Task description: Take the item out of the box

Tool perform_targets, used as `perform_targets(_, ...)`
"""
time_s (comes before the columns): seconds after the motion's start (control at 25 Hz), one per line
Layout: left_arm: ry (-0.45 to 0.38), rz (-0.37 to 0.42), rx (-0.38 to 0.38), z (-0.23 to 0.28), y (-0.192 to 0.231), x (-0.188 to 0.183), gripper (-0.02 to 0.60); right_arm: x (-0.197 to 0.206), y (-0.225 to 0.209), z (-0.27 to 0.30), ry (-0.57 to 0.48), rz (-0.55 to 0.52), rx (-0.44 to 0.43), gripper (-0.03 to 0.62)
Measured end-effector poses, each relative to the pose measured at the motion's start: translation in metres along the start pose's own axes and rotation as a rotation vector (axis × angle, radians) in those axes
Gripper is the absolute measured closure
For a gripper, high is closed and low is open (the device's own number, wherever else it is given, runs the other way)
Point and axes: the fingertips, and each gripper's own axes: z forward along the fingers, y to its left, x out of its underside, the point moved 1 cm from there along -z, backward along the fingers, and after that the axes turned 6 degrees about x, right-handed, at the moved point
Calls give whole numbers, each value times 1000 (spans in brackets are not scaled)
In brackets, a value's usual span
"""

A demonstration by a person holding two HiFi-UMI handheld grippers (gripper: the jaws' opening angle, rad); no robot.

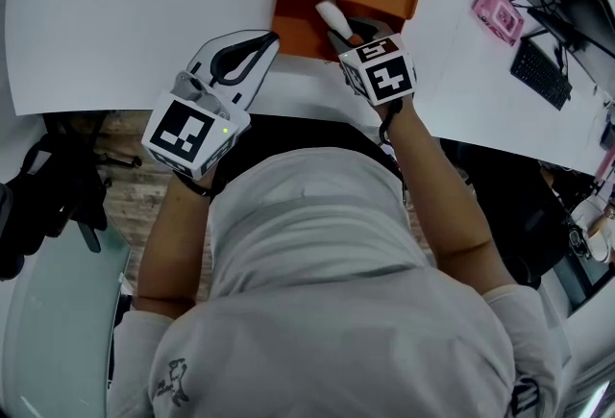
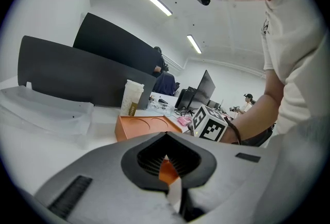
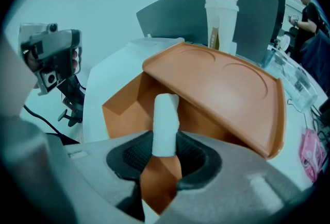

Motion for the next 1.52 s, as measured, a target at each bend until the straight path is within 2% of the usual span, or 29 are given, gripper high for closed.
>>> perform_targets(0.48,-61,59,-30,-17,-61,-35,583,-9,17,-82,-136,-70,-21,456)
perform_targets(1.04,-172,206,-105,-44,-126,-108,583,-45,-6,-229,-467,-107,48,454)
perform_targets(1.32,-210,260,-141,-68,-156,-150,583,-68,0,-314,-634,-83,16,454)
perform_targets(1.52,-238,285,-157,-82,-180,-172,583,-75,3,-352,-701,-86,6,454)
